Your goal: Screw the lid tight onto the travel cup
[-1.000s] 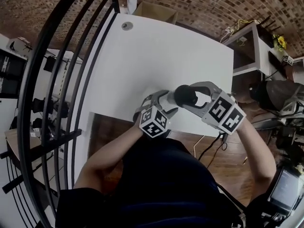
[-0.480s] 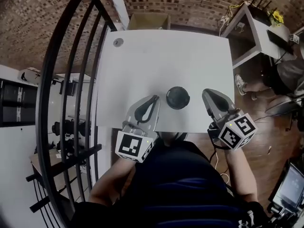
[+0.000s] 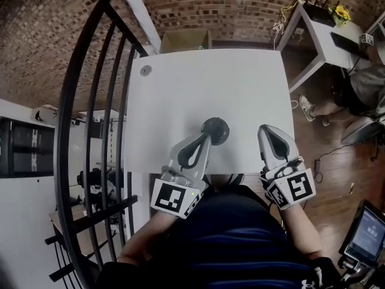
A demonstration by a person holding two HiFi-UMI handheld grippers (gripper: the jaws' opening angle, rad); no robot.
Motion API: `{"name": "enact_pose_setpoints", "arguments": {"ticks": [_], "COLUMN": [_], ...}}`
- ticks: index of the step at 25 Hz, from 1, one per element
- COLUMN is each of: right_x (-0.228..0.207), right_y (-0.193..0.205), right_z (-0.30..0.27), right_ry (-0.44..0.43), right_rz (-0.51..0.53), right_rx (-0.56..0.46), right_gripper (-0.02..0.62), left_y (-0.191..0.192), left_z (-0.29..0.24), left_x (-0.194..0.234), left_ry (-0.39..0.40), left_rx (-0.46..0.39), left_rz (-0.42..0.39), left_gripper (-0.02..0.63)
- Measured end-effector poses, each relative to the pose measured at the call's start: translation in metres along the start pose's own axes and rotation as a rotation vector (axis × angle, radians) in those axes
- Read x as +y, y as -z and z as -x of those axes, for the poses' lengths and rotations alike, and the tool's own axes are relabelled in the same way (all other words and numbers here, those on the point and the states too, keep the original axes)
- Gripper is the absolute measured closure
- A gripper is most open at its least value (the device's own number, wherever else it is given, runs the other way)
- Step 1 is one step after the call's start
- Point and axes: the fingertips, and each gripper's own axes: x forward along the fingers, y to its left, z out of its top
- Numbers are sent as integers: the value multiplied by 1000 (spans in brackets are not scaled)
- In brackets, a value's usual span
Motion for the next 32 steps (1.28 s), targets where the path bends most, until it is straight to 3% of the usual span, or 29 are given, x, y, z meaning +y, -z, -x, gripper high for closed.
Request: {"name": "enact_pose_setpoints", "arguments": {"ticks": [32], "right_x": [12], "right_y": [-10], "right_z": [15], "right_ry": [10], "right_rz": [39], "right_rx": [-28], "right_gripper": [584], "left_y": [1], "left_z": [6], "left_x": [-9], "left_ry": [0], "left_rx": [16], "left_rz": [-4], "left_gripper": [600]}}
